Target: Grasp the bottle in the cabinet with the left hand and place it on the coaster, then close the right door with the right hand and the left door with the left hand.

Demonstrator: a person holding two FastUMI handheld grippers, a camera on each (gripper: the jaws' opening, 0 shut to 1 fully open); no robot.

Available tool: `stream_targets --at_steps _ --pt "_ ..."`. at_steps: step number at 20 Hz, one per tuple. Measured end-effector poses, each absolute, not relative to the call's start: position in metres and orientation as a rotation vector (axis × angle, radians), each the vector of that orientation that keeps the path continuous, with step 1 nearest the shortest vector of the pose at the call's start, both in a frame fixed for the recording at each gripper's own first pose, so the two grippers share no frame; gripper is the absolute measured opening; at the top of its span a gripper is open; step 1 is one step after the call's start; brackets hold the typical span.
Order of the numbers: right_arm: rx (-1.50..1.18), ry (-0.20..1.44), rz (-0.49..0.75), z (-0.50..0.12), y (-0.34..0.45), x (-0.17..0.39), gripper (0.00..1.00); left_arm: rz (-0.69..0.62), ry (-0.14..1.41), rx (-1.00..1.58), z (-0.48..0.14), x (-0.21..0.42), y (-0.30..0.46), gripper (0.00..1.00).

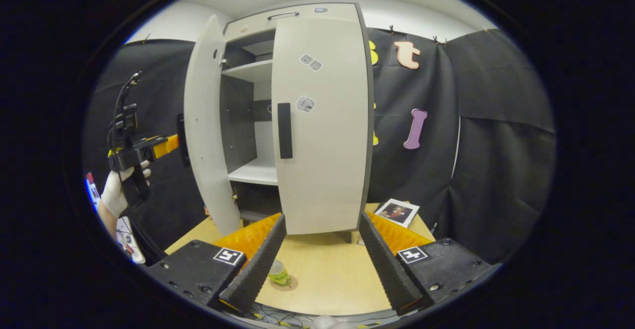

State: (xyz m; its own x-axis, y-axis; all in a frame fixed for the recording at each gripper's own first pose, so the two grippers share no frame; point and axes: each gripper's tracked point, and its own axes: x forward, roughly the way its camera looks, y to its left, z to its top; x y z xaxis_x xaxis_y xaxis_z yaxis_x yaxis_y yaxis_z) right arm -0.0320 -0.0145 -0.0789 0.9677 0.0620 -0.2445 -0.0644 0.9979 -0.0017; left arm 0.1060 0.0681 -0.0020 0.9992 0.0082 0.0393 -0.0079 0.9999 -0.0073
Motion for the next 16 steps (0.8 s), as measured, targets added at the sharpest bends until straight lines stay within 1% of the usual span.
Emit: stream_targets --at_steps 2,5,6,11,16 --pt "-0.004 0.241 0.068 -0.077 -0.014 -0.033 0.98 -0.028 -0.048 0.0 0.002 0.117 0.049 0.89" --pt "-0.011 0.23 0.068 -0.073 -0.014 -0.034 0.98 -0.041 -0.041 0.002 0.005 0.126 0.035 0.97" --pt "-0.01 0.222 0.066 -0.07 -0.015 -0.034 0.98 -0.048 -0.035 -0.006 0.005 0.126 0.032 0.95" --pt "-0.018 0.173 0.035 -0.059 -0.018 -0.036 0.98 -0.069 -0.022 0.012 0.001 0.109 0.023 0.96" --pt "-0.006 0.154 0.043 -0.052 -0.011 -0.034 0.98 -0.106 -0.022 0.042 0.003 0.085 0.007 0.96"
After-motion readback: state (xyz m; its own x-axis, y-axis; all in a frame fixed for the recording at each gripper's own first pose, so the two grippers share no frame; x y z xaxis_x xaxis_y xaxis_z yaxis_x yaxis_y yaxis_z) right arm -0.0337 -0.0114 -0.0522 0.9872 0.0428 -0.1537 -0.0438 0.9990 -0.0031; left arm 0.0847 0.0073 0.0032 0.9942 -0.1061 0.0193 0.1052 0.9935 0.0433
